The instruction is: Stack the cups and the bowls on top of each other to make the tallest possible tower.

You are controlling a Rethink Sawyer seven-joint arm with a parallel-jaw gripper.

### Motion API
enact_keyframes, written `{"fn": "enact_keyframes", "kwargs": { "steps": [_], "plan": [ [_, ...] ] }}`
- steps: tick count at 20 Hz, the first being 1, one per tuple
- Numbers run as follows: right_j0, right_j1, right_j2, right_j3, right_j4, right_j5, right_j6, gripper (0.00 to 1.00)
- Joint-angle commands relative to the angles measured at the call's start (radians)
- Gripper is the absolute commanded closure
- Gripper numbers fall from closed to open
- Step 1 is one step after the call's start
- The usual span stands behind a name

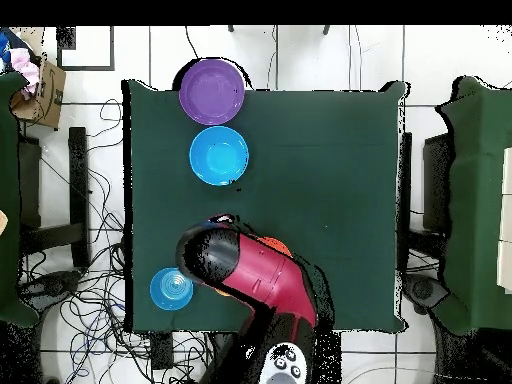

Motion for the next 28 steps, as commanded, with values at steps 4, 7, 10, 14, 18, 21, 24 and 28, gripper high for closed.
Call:
{"fn": "enact_keyframes", "kwargs": {
  "steps": [4, 7, 10, 14, 18, 21, 24, 28],
  "plan": [
    [-0.09, 0.071, 0.16, -0.184, -0.031, 0.041, -0.012, 0.0],
    [-0.121, 0.07, 0.182, -0.222, -0.045, 0.079, -0.038, 0.0],
    [-0.151, 0.05, 0.203, -0.231, -0.048, 0.112, -0.056, 0.0],
    [-0.162, 0.027, 0.21, -0.211, -0.062, 0.089, -0.052, 0.0],
    [-0.173, 0.038, 0.216, -0.222, -0.087, 0.057, -0.064, 0.0],
    [-0.194, 0.069, 0.224, -0.248, -0.113, 0.027, -0.091, 0.0],
    [-0.216, 0.105, 0.238, -0.27, -0.148, -0.025, -0.113, 0.0],
    [-0.228, 0.167, 0.25, -0.306, -0.197, -0.089, -0.106, 0.0]
  ]
}}
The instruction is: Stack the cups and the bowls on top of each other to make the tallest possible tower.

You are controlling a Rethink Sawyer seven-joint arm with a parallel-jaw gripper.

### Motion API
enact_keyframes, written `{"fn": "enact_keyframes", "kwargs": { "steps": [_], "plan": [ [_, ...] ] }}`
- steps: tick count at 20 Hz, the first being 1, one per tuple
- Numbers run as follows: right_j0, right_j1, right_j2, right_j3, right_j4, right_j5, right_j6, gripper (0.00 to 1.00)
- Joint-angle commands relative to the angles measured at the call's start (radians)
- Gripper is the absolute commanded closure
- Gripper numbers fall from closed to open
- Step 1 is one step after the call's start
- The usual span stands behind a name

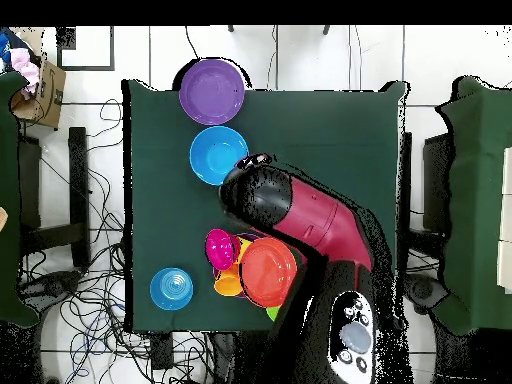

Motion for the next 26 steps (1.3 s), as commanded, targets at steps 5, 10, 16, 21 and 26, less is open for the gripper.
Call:
{"fn": "enact_keyframes", "kwargs": {
  "steps": [5, 10, 16, 21, 26],
  "plan": [
    [-0.028, 0.188, 0.143, -0.099, -0.155, -0.145, -0.069, 0.0],
    [-0.011, 0.237, 0.14, -0.143, -0.16, -0.175, -0.029, 0.0],
    [-0.007, 0.267, 0.142, -0.158, -0.166, -0.213, -0.016, 0.0],
    [0.002, 0.255, 0.145, -0.14, -0.15, -0.22, 0.005, 0.0],
    [0.017, 0.218, 0.158, -0.107, -0.127, -0.219, 0.034, 0.0]
  ]
}}
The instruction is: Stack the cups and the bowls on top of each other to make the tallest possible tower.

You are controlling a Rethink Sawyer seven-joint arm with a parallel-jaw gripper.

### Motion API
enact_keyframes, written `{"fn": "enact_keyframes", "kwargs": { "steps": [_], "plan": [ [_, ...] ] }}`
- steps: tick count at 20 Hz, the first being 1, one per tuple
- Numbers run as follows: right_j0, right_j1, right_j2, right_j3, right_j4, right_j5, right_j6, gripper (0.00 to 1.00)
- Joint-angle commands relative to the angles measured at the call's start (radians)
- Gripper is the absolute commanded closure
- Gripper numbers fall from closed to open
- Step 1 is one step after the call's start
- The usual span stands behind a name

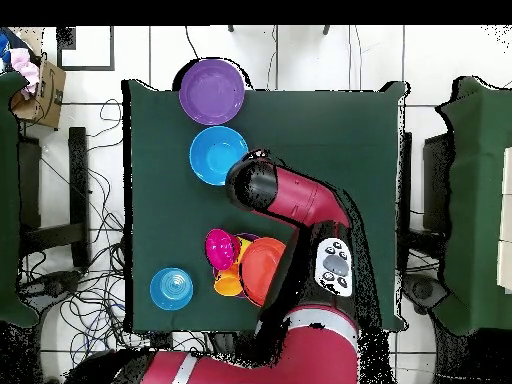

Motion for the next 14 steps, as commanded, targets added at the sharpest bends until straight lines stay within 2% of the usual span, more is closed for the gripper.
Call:
{"fn": "enact_keyframes", "kwargs": {
  "steps": [1, 9, 14],
  "plan": [
    [0.032, -0.022, 0.114, 0.011, -0.037, -0.035, 0.038, 0.0],
    [0.036, -0.055, 0.125, 0.034, -0.019, -0.021, 0.054, 0.0],
    [0.042, -0.052, 0.13, 0.038, -0.018, -0.052, 0.067, 0.0]
  ]
}}
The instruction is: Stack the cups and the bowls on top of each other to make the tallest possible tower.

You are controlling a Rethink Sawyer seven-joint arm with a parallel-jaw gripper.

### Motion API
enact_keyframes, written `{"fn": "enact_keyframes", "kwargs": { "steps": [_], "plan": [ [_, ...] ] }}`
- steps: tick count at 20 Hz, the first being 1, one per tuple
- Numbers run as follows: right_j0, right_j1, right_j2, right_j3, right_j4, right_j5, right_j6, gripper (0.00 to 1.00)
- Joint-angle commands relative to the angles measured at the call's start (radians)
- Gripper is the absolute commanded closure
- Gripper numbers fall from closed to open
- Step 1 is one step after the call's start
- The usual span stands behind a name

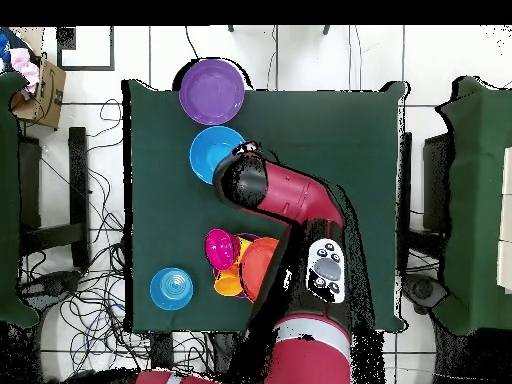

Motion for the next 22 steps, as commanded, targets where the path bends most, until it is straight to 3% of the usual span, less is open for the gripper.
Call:
{"fn": "enact_keyframes", "kwargs": {
  "steps": [1, 12, 22],
  "plan": [
    [0.019, 0.001, 0.119, 0.038, -0.019, -0.059, 0.068, 0.0],
    [0.05, 0.079, 0.114, 0.013, -0.001, -0.166, 0.118, 0.0],
    [0.088, 0.095, 0.092, 0.035, 0.03, -0.216, 0.155, 0.0]
  ]
}}
